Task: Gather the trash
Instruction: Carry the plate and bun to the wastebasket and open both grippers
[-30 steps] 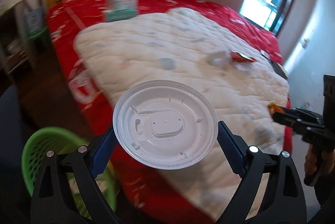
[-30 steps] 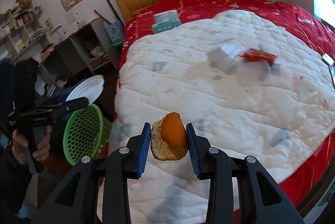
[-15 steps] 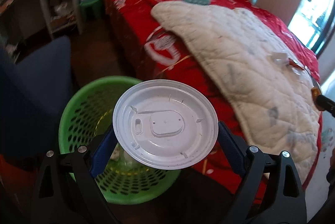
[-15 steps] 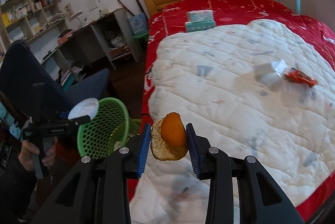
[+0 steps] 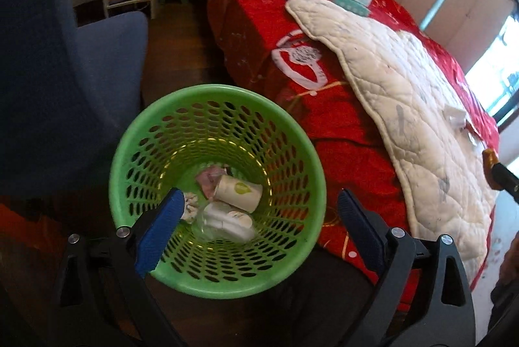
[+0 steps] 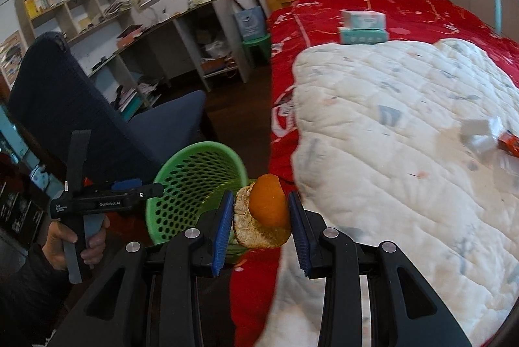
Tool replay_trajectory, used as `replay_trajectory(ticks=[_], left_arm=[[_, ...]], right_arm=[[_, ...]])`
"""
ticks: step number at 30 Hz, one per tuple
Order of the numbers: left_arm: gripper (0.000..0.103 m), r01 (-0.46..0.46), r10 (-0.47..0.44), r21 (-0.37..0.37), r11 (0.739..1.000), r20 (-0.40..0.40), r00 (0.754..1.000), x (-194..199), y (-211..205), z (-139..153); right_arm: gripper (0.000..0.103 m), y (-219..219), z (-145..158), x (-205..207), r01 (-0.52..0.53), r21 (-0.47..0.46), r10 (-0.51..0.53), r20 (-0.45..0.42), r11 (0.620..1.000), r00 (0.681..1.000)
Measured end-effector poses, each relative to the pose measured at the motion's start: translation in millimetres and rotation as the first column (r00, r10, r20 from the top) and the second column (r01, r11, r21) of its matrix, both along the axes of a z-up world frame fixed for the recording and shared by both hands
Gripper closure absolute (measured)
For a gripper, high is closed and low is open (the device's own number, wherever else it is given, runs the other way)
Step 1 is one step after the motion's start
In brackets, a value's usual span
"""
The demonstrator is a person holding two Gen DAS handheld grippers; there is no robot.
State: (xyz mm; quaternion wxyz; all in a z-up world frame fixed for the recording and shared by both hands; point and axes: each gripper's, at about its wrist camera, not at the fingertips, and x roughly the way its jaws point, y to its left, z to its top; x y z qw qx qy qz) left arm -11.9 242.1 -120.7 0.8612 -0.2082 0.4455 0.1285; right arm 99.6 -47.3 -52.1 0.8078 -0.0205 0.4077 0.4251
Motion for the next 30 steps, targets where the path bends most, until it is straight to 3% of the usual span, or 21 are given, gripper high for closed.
replay_trajectory(ticks=[9, 23, 28, 30], left_arm=[[0.009, -0.049, 0.049, 0.008, 0.999, 0.032, 0.998, -30.1, 14.0, 12.6], [0.009, -0.118, 0.118, -0.020, 0.993, 0.042, 0.992, -56.6, 35.8, 10.1], [0.009, -0.125, 0.126, -0.023, 0.992, 0.046, 0.991, -59.3, 38.6, 9.5], [0.009, -0.126, 0.126, -0.022, 0.992, 0.045, 0.991, -59.6, 38.6, 9.4]], right_arm=[[0.069, 53.2, -4.3, -14.3, -0.102, -0.003, 0.102, -0.014, 0.995, 0.995], [0.068, 127.4, -37.3, -18.3, -0.177, -0.021, 0.173, -0.116, 0.984, 0.978], [0.053, 135.6, -42.9, -14.7, -0.167, 0.012, 0.167, -0.159, 0.986, 0.973], [0.053, 134.1, -42.6, -14.9, -0.162, 0.011, 0.162, -0.155, 0.987, 0.975]])
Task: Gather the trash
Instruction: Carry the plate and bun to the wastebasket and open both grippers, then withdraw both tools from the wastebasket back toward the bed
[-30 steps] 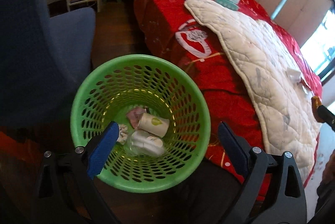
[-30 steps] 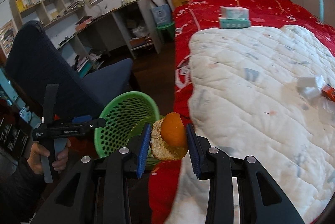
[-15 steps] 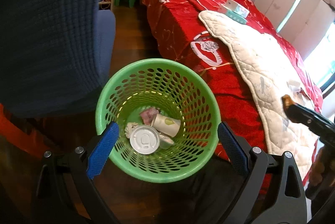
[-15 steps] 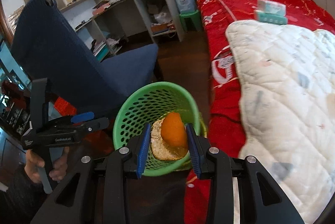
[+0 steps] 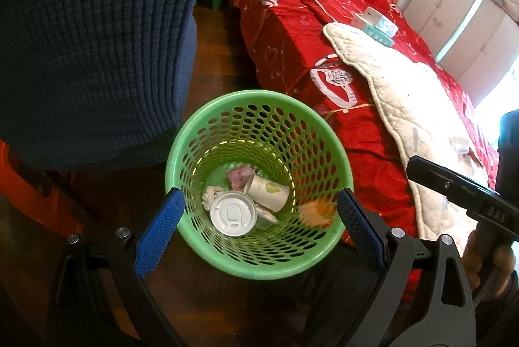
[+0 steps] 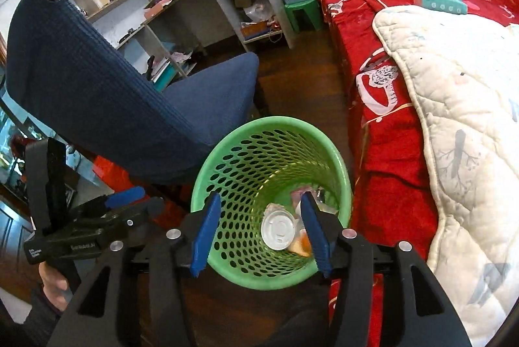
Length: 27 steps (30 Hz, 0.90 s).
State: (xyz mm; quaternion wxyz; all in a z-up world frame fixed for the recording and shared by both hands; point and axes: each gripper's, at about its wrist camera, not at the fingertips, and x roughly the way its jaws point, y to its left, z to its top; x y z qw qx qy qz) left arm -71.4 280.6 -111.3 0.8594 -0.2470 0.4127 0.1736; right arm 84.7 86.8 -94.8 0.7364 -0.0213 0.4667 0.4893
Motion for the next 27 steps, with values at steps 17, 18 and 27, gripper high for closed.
replay_trajectory(ticks=[17, 18, 27], left_arm=[[0.009, 0.094, -0.095, 0.034, 0.995, 0.003, 0.996, 35.6, -40.2, 14.5], [0.009, 0.105, -0.105, 0.037, 0.994, 0.005, 0.994, 39.7, -44.3, 15.9], [0.009, 0.202, -0.203, 0.034, 0.979, 0.007, 0.979, 81.2, -85.8, 20.1]], right_arm=[[0.032, -101.2, 13.6, 30.8, 0.196, 0.002, -0.196, 0.046, 0.981, 0.980], [0.032, -111.2, 14.1, 34.7, 0.218, 0.000, -0.217, 0.050, 0.976, 0.975], [0.022, -207.3, 14.8, 75.1, 0.415, -0.038, -0.410, 0.094, 0.909, 0.907]])
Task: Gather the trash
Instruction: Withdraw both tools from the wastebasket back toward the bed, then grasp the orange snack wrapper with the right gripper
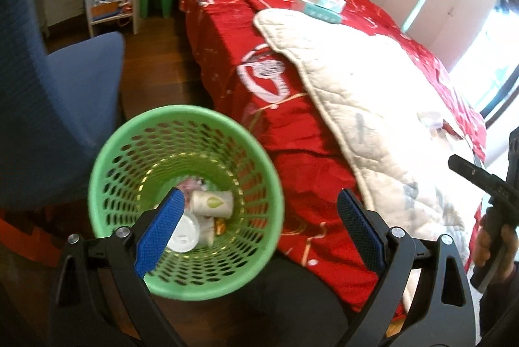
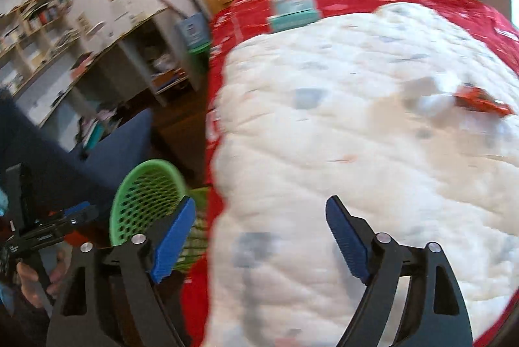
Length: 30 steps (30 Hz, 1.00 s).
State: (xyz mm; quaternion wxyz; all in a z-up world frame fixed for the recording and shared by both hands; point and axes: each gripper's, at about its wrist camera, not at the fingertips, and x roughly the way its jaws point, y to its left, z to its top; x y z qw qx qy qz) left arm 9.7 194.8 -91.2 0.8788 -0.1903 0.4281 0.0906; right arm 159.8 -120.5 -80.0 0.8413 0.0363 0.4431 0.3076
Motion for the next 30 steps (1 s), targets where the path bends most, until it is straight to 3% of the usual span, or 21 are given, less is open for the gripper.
replay_trajectory(ticks=[6, 12, 22, 30], left_arm=[[0.009, 0.065, -0.065, 0.010, 0.998, -0.007, 0.998, 24.4, -29.5, 2.4], [0.008, 0.107, -0.107, 0.012, 0.994, -0.016, 0.994, 43.8, -53.4, 4.8], [0.008, 0.191, -0.190, 0.020, 0.981, -0.026, 0.981, 80.3, -96.9, 8.3], [0.008, 0.234, -0.233, 0.022, 0.972, -0.040, 0.972, 107.8, -119.8, 6.9]], right_arm=[[0.014, -58.9, 1.8, 23.6, 0.123, -0.038, -0.122, 0.031, 0.992, 0.992], [0.012, -118.0, 8.4, 53.5, 0.222, -0.079, -0.218, 0.064, 0.972, 0.974], [0.011, -160.6, 22.1, 108.7, 0.239, -0.158, -0.224, 0.108, 0.958, 0.969], [0.012, -171.8, 14.2, 161.8, 0.205, -0.194, -0.193, 0.076, 0.959, 0.978]])
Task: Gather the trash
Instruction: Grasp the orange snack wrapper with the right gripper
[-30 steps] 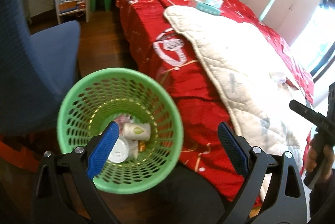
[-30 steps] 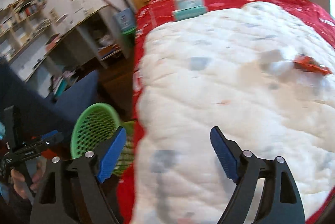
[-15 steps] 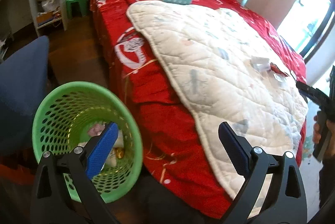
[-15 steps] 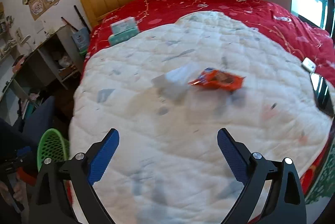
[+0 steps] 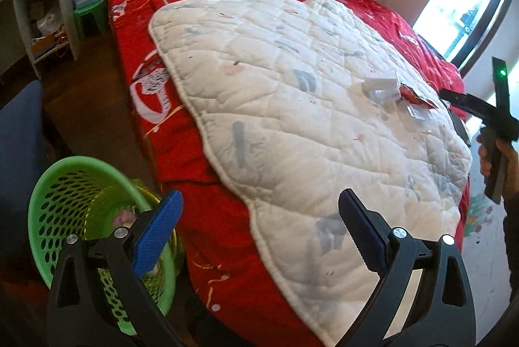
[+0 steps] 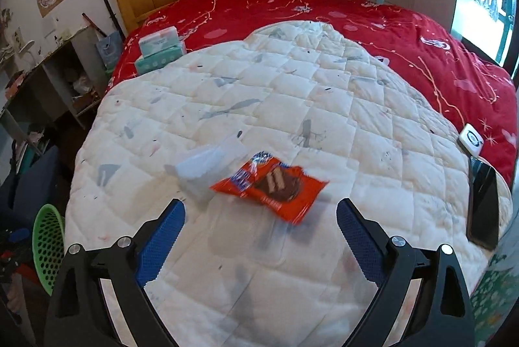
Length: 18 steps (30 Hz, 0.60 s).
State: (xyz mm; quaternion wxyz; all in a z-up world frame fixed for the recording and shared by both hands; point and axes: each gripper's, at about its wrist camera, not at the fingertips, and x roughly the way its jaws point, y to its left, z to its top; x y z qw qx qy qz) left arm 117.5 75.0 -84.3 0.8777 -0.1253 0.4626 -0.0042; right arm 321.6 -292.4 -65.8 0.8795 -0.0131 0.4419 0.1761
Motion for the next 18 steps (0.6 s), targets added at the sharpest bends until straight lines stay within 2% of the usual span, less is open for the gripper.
replay_trajectory(ticks=[12, 18], left_arm=[[0.008, 0.035, -0.035, 0.007, 0.999, -0.005, 0.999, 36.3, -20.1, 1.5], [0.008, 0.054, -0.054, 0.011, 0.998, -0.014, 0.998, 54.5, -29.1, 1.2]], right_arm=[[0.012, 17.3, -34.9, 51.3, -0.121, -0.050, 0.116, -0.101, 0.991, 0.988], [0.013, 23.7, -48.0, 63.8, -0.159, -0.075, 0.148, -0.134, 0.984, 0.980]])
